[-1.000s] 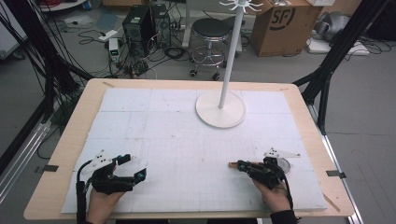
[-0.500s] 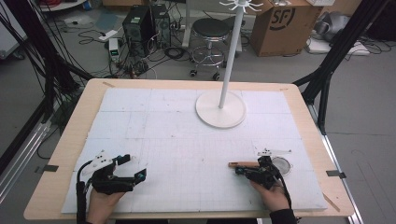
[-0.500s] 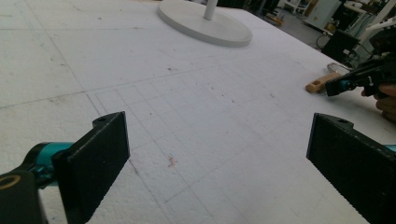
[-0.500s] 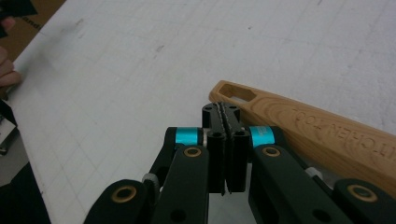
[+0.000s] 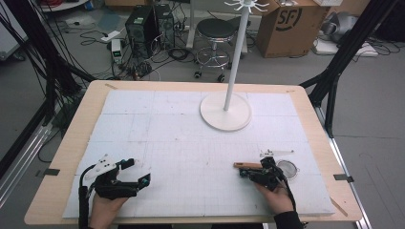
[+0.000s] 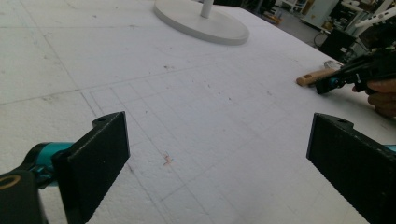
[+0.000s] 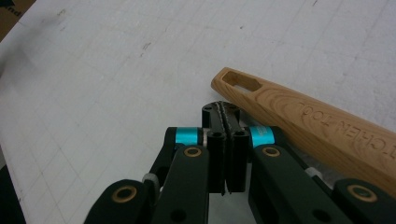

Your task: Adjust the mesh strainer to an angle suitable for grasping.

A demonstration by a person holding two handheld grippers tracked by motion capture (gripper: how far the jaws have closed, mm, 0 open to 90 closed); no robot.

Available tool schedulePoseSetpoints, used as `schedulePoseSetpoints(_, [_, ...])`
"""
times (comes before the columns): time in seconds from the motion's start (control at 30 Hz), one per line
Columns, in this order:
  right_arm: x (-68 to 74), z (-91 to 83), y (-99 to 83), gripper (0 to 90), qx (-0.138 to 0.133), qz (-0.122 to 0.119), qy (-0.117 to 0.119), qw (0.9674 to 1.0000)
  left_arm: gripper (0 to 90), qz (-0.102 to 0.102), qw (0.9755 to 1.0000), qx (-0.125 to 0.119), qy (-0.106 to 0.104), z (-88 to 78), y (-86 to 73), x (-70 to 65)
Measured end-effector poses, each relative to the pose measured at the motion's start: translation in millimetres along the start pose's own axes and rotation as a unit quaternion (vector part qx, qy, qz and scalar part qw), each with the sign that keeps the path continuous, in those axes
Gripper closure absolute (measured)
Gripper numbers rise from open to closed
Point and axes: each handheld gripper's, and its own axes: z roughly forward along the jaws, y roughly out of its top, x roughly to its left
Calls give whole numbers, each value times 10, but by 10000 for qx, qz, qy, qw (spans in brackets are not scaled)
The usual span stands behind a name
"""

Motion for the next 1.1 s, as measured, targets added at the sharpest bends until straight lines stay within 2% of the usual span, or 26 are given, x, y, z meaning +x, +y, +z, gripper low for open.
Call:
schedulePoseSetpoints(0.17, [-30,30,49,895,-25,69,-46,10000,66,4,10000,-15,-6,-2,-3,-12])
schedulePoseSetpoints(0.43, [-35,46,71,895,-60,41,-139,9999,66,8,10000,-22,0,-5,-3,-13])
schedulePoseSetpoints(0.63, [-51,69,109,895,-96,131,-212,9996,66,10,10000,-15,19,-3,-5,-19])
schedulePoseSetpoints(1.1, [-101,134,211,895,-250,214,-543,9980,66,21,10000,-14,17,-2,-6,-20])
